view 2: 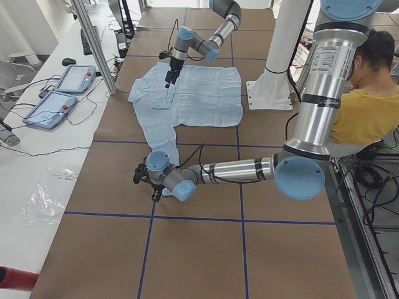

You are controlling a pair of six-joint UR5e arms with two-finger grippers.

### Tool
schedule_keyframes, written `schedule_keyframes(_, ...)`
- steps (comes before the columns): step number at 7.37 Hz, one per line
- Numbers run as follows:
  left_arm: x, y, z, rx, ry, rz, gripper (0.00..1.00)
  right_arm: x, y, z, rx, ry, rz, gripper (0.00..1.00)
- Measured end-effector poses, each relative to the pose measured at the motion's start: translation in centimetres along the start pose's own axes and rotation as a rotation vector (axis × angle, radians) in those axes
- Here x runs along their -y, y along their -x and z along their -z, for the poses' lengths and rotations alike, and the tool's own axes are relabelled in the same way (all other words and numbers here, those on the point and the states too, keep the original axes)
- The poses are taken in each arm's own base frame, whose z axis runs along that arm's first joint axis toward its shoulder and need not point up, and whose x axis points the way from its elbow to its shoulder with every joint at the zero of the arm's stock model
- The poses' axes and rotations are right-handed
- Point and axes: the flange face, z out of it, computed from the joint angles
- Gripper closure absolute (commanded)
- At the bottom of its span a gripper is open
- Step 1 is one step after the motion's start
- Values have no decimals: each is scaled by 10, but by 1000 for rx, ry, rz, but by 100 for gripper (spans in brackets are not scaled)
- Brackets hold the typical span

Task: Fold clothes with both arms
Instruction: 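Grasp the other sleeve cuff with the left gripper while the right arm draws back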

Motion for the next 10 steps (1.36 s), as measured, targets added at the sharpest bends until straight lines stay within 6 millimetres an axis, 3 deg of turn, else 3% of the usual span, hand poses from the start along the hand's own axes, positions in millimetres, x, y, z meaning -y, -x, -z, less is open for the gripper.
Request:
schedule_keyframes(1, -3, -1, -4, -13, 19, 4, 36, 0, 0, 0, 0, 0, 0, 0)
schedule_keyframes(2, -4, -2, -6, -26, 32, 7, 53, 0, 0, 0, 0, -1, 0, 0)
schedule_keyframes(3, -5, -2, -7, -31, 38, 9, 92, 0, 0, 0, 1, -1, 0, 0)
schedule_keyframes(4, -6, -2, -8, -33, 42, 11, 100, 0, 0, 0, 1, -1, 0, 0)
schedule_keyframes(6, -7, -2, -8, -35, 45, 20, 100, 1, 0, 1, 2, -2, -1, 0)
schedule_keyframes(7, -1, -14, -2, -71, 49, 53, 100, 4, -2, 4, 6, -5, -2, 0)
schedule_keyframes(8, 14, -43, 11, -147, 58, 114, 100, 14, -13, 14, 15, -13, -4, 0)
schedule_keyframes(10, 68, -136, 40, -274, 64, 227, 100, 55, -77, 49, 18, -5, 30, 0)
